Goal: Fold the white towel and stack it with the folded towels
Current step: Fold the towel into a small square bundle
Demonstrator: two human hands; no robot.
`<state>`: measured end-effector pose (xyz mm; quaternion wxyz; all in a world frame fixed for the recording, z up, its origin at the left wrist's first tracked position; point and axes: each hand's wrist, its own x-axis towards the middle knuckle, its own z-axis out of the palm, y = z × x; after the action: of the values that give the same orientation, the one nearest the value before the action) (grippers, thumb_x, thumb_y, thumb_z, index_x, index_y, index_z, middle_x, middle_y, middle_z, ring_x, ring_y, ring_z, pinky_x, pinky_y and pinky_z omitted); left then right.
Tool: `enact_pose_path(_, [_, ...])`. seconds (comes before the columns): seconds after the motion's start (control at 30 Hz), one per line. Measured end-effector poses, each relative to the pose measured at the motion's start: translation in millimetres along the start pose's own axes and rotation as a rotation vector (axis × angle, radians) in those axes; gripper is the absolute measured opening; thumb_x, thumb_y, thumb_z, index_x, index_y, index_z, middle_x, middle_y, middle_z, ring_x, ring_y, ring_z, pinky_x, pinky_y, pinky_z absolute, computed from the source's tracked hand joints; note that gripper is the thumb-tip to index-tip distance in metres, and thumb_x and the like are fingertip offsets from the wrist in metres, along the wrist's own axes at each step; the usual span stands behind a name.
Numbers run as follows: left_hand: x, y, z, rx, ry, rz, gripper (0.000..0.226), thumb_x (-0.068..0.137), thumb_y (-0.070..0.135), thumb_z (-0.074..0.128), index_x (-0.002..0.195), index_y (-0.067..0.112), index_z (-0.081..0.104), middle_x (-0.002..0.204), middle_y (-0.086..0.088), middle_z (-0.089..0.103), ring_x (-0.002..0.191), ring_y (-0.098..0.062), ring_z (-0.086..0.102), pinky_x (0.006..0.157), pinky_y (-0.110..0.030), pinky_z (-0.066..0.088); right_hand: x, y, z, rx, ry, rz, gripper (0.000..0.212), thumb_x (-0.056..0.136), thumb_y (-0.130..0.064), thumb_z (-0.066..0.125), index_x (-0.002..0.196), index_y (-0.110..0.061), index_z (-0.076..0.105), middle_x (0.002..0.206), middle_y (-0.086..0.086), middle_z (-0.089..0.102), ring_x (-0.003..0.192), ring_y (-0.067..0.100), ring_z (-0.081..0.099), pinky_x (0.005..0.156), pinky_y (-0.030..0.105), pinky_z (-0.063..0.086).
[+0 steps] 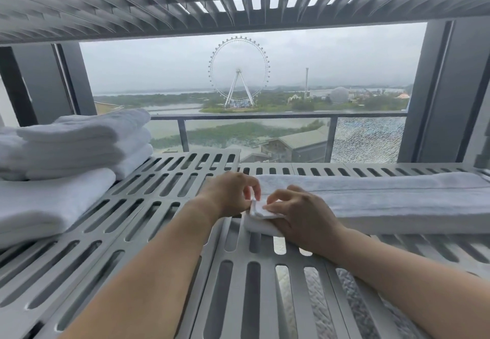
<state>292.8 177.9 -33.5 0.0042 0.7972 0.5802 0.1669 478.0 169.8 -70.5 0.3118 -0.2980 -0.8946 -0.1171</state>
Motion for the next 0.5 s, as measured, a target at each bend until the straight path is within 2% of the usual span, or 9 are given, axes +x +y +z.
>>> enact_pose_path(0.17, [-1.5, 1.5, 1.1, -0.001, -0.027, -0.006, 0.025, 0.079, 0.012, 0.054, 0.076, 0.036, 0.054, 0.08, 0.008, 0.063, 0.066, -0.007, 0.054, 0.064, -0.027, 0.05, 1.4, -3.6, -4.4, 0.003, 0.026, -0.09, 0.013, 0.07, -0.012, 0.073, 0.083, -0.013, 0.075, 0.083, 0.002, 0.072, 0.066, 0.024, 0.063, 0.054, 0.027, 0.052])
enact_pose_path(0.27, [-3.1, 4.8, 0.3, 0.002, -0.026, -0.024, 0.03, 0.078, 0.009, 0.046, 0.071, 0.036, 0.055, 0.07, 0.011, 0.055, 0.061, -0.007, 0.049, 0.06, -0.028, 0.047, 0.6, -5.3, -8.3, -0.07, 0.017, -0.171, 0.005, 0.075, -0.021, 0.072, 0.077, -0.016, 0.074, 0.078, -0.002, 0.072, 0.061, 0.02, 0.062, 0.052, 0.022, 0.048])
enact_pose_path(0.3, [-3.0, 6.2, -0.1, 0.003, -0.013, -0.036, 0.031, 0.079, 0.009, 0.044, 0.068, 0.035, 0.055, 0.07, 0.012, 0.053, 0.061, -0.006, 0.049, 0.059, -0.028, 0.044, -0.1, -6.2, -8.4, -0.109, 0.009, -0.178, 0.01, 0.079, -0.026, 0.068, 0.075, -0.018, 0.073, 0.077, -0.004, 0.072, 0.061, 0.017, 0.061, 0.055, 0.021, 0.047])
enact_pose_path(0.4, [-1.3, 10.7, 2.2, -0.013, 0.068, -0.054, 0.024, 0.084, 0.017, 0.042, 0.073, 0.03, 0.06, 0.091, 0.008, 0.06, 0.084, -0.012, 0.054, 0.073, -0.029, 0.042, 0.3, -10.1, -9.9, 0.028, -0.104, -0.039, 0.038, 0.089, -0.043, 0.042, 0.087, -0.021, 0.072, 0.095, -0.006, 0.07, 0.079, 0.017, 0.06, 0.069, 0.028, 0.051])
enact_pose_path(0.43, [-0.4, 11.9, 4.3, -0.008, 0.091, -0.048, 0.02, 0.086, 0.022, 0.043, 0.081, 0.029, 0.061, 0.102, 0.006, 0.059, 0.097, -0.014, 0.053, 0.082, -0.031, 0.04, 1.4, -6.9, -11.5, 0.108, -0.137, 0.009, 0.039, 0.087, -0.041, 0.038, 0.092, -0.021, 0.072, 0.101, -0.005, 0.07, 0.085, 0.016, 0.061, 0.073, 0.03, 0.051])
enact_pose_path(0.5, [1.3, 12.6, 8.4, -0.006, 0.044, -0.02, 0.022, 0.09, 0.027, 0.044, 0.106, 0.025, 0.059, 0.125, 0.004, 0.052, 0.119, -0.015, 0.043, 0.097, -0.035, 0.033, 6.2, 4.9, -19.3, 0.261, -0.117, 0.114, 0.035, 0.08, -0.028, 0.042, 0.097, -0.021, 0.072, 0.102, -0.004, 0.071, 0.087, 0.008, 0.064, 0.077, 0.023, 0.05])
